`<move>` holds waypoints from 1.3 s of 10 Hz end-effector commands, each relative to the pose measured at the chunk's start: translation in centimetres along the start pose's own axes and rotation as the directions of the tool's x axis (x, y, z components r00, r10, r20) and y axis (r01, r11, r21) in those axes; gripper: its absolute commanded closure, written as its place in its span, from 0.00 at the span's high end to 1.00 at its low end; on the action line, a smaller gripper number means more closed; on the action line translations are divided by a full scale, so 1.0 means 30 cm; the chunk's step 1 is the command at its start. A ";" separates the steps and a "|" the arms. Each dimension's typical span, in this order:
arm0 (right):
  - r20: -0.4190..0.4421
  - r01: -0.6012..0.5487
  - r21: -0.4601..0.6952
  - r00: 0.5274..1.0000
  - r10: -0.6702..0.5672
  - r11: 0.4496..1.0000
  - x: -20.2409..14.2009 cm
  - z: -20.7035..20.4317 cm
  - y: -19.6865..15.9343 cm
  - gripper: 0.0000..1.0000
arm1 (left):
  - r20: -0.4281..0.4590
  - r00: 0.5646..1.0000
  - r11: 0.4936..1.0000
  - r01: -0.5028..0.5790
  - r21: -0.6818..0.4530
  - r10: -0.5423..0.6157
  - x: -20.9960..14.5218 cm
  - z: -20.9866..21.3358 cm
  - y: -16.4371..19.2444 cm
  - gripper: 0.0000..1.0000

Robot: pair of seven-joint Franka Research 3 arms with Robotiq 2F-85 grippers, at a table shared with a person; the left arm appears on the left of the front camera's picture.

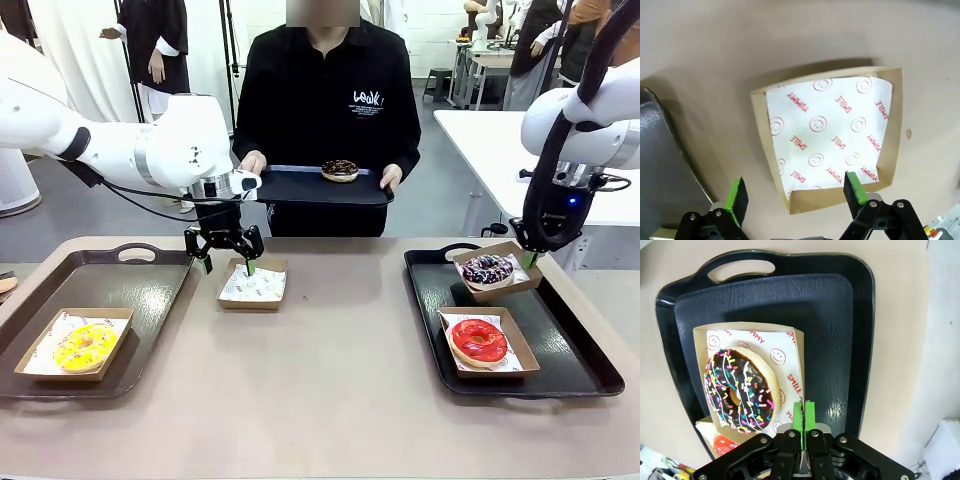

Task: Individually package the donuts and arrange them on the tray.
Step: Place the picked Paper togo box on the Handle tray while simultaneously picking up another Paper togo box from the table with the other hand.

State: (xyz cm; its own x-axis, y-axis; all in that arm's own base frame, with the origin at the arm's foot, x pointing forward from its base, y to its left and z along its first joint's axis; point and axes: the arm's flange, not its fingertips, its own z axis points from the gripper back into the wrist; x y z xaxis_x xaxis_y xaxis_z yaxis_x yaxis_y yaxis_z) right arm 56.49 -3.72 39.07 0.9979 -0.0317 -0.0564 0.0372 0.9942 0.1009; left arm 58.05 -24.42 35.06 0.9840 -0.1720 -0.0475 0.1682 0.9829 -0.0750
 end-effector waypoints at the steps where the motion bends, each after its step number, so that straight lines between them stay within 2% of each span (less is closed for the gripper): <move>1: -0.008 -0.002 -0.014 1.000 0.002 1.000 -0.009 -0.015 0.003 0.01 | 0.070 0.997 0.997 -0.035 0.066 0.031 0.004 -0.009 -0.004 1.00; 8: -0.024 0.011 0.008 1.000 -0.011 1.000 -0.010 -0.033 -0.003 0.01 | 0.242 0.966 0.989 -0.115 0.089 0.091 -0.081 -0.060 0.035 1.00; 13: -0.012 0.046 0.014 0.999 -0.046 0.999 -0.003 -0.048 -0.003 0.01 | 0.232 0.969 0.991 -0.105 0.086 0.083 -0.098 -0.070 0.042 1.00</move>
State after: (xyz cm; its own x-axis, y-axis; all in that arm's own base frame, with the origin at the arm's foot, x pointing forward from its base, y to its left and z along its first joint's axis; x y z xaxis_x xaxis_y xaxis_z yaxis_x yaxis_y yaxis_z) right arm 56.32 -3.75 38.00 0.9960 -0.0433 -0.0781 0.0513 0.9934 0.1028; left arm 55.95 -22.65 33.19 0.9844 -0.0813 0.1563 0.0841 0.9964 -0.0113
